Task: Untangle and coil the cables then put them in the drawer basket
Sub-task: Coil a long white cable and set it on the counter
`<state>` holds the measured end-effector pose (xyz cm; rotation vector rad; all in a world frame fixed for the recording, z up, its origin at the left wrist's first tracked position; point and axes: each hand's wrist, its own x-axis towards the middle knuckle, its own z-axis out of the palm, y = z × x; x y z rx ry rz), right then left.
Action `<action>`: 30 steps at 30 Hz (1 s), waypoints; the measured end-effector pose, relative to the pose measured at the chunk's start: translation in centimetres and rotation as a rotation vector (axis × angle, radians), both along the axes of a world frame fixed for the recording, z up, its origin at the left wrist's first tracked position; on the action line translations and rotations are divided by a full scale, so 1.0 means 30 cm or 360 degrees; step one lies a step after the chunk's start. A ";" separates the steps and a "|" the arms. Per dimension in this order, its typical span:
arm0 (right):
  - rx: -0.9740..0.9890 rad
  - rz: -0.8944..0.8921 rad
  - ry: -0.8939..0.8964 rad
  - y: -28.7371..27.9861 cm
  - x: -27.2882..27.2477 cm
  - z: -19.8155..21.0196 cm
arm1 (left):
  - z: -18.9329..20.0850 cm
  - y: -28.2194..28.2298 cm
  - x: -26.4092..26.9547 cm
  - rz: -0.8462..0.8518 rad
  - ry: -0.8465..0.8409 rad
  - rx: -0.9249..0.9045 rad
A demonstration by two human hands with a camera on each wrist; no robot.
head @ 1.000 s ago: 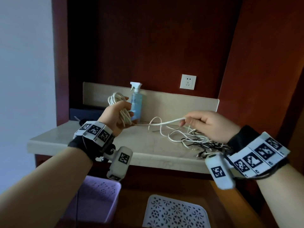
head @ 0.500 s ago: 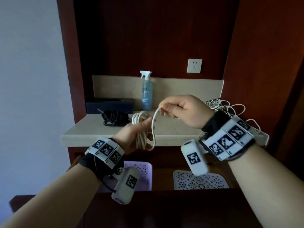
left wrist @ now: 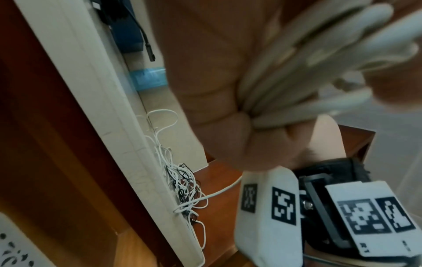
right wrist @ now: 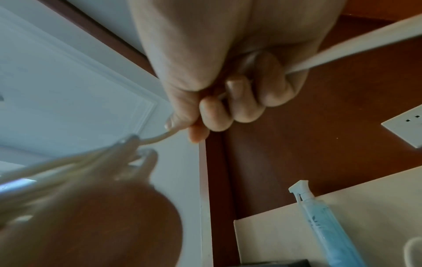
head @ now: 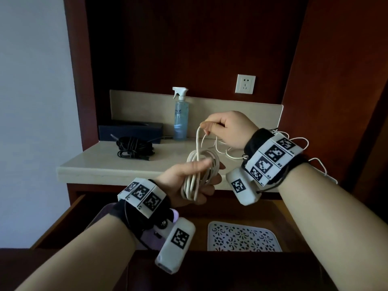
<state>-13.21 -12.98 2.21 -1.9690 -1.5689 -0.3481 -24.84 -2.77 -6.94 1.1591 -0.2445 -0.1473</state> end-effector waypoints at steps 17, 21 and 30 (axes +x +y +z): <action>0.0359 -0.0363 -0.0099 -0.148 0.070 -0.107 | 0.052 -0.092 0.080 0.0912 -0.0282 -0.0145; 0.0240 -0.0413 -0.0183 -0.169 0.027 -0.171 | 0.041 -0.103 0.081 0.1001 -0.0353 -0.0254; 0.0043 -0.0168 0.0173 -0.212 -0.042 -0.295 | -0.009 -0.146 0.032 0.1118 -0.0452 -0.0414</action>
